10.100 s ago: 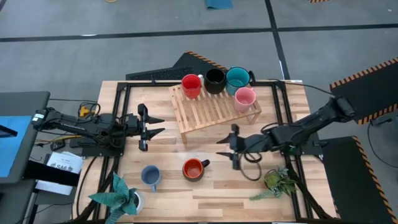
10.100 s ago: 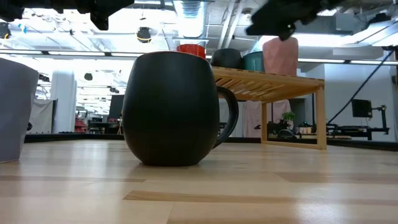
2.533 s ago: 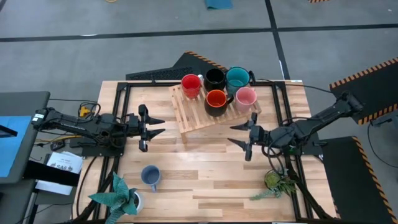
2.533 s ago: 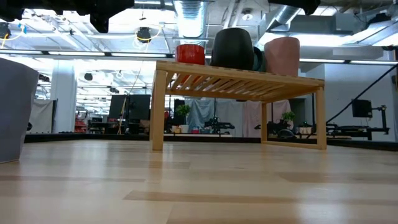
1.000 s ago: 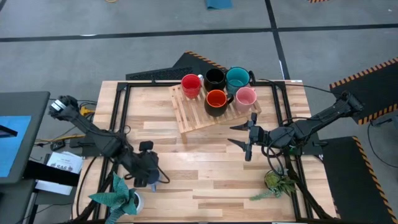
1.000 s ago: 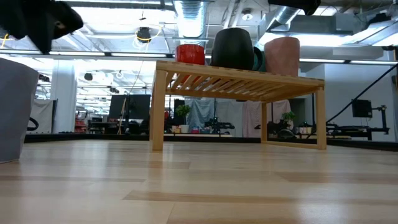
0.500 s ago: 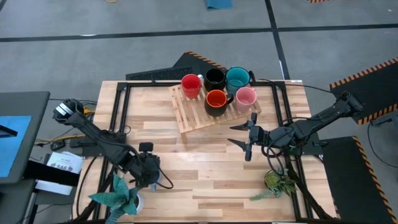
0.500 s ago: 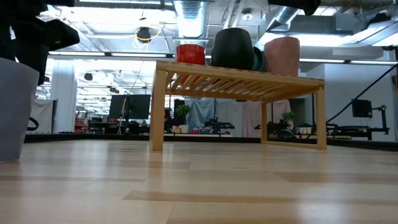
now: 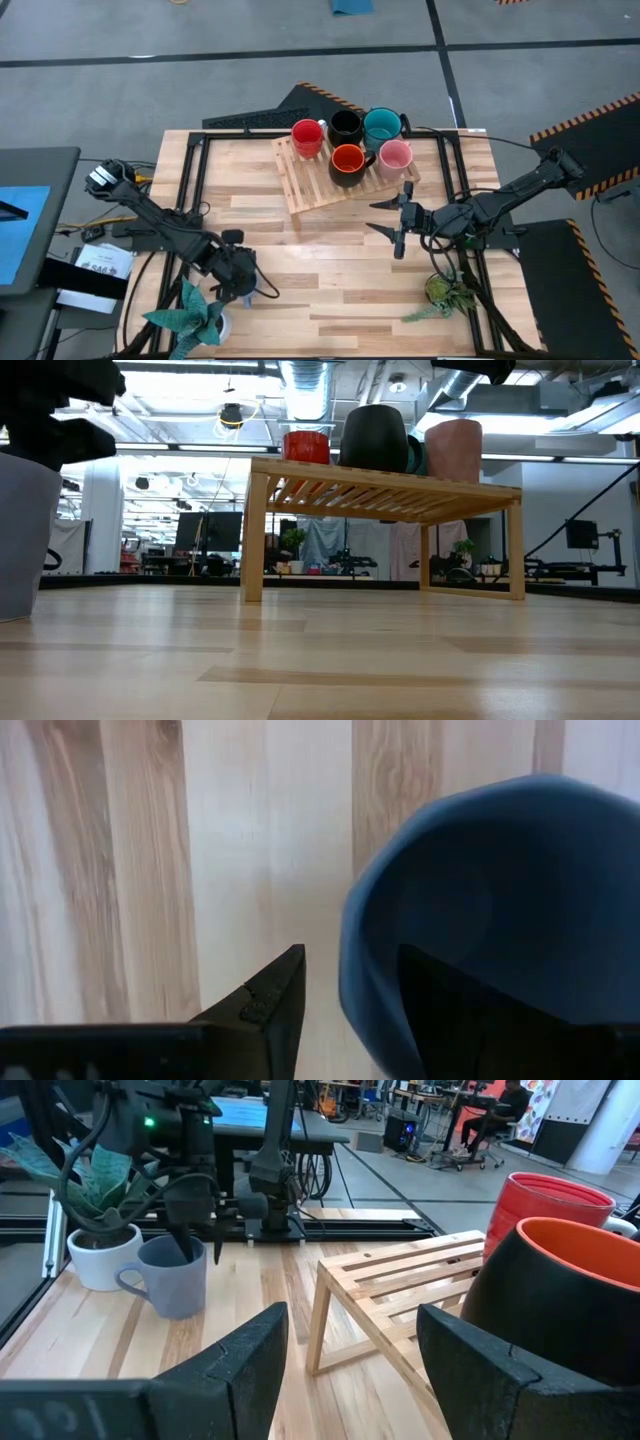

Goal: Place coffee mugs
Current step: Put the blue mug on the shelf

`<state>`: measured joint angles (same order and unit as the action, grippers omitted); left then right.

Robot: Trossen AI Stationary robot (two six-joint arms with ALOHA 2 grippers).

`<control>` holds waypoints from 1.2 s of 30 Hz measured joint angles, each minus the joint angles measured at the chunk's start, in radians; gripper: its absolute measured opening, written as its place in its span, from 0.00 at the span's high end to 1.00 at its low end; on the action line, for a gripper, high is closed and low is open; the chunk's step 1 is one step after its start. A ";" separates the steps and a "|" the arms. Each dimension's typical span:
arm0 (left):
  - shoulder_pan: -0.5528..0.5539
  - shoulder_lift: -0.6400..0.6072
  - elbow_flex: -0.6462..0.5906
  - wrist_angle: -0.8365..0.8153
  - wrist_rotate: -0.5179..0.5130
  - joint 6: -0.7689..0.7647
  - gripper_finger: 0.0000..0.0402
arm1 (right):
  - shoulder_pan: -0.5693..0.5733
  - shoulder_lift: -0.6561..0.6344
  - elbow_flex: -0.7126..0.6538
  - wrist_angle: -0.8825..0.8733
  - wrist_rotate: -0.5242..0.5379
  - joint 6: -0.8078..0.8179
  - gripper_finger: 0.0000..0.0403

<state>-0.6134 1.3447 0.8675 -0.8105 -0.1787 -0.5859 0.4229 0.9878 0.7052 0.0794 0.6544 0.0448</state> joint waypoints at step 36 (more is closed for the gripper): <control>0.398 0.163 0.921 -0.405 -0.313 0.658 1.00 | -0.040 0.000 0.000 0.004 -0.001 0.007 0.38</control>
<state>-0.2157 1.5078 1.7890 -1.2150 -0.4915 0.0718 0.3824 0.9878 0.7052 0.0836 0.6531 0.0521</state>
